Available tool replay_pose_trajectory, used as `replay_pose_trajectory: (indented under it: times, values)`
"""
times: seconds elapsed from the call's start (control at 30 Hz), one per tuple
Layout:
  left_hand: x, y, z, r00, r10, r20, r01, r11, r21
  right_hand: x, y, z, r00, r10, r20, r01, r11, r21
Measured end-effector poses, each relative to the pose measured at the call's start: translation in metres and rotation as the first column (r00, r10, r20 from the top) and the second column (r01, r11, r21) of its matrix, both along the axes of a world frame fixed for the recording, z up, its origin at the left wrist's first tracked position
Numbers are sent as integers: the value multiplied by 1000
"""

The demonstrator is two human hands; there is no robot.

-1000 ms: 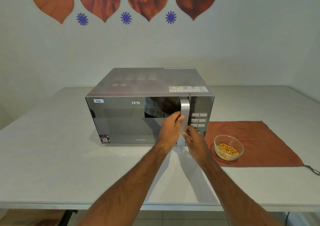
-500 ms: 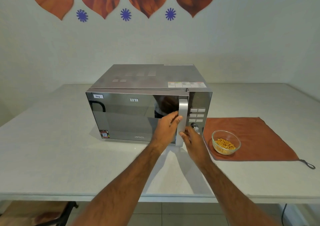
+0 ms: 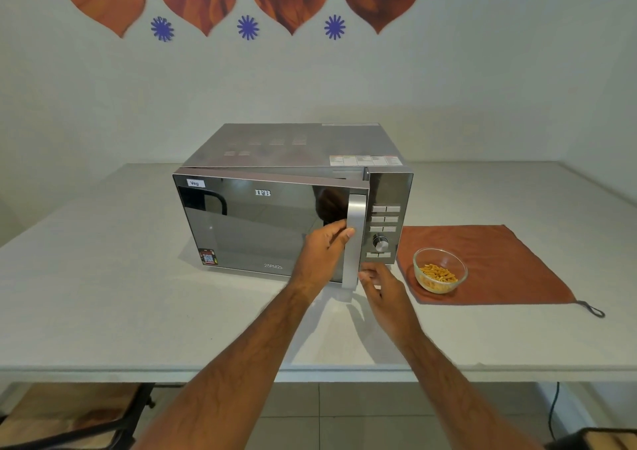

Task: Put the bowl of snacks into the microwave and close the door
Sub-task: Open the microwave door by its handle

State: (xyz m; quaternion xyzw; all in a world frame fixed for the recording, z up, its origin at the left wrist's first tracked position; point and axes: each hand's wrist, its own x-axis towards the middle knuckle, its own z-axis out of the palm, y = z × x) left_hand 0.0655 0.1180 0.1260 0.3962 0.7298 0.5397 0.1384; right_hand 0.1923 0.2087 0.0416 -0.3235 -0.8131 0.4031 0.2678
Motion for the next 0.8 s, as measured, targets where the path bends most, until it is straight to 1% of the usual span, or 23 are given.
replay_pose_trajectory:
  times: [0.13,0.27,0.33,0.4,0.5,0.53,0.6,0.8]
  values:
    - [2,-8,-3,1000,2,5,-2,1000,13,18,2,-26,992,-9,125,2,999,54]
    - [5,-15,-6,999,-2,33,1,999,40,29,7,-42,948,29,318,-60,994,88]
    - [6,-19,-8,999,-2,45,0,999,48,33,7,-46,924,35,380,-100,983,154]
    - [7,-23,-9,999,-4,51,2,999,53,35,6,-50,889,39,457,-153,964,216]
    - [7,-31,-12,999,-7,45,5,999,49,35,10,-60,792,26,611,-245,929,278]
    - [7,-34,-13,999,-8,39,6,999,44,34,12,-65,769,12,639,-263,918,298]
    - [7,-41,-15,999,-1,35,0,999,39,36,13,-68,752,-1,659,-276,908,315]
    - [11,-65,-19,998,-22,59,18,998,64,36,12,-69,751,0,661,-293,896,334]
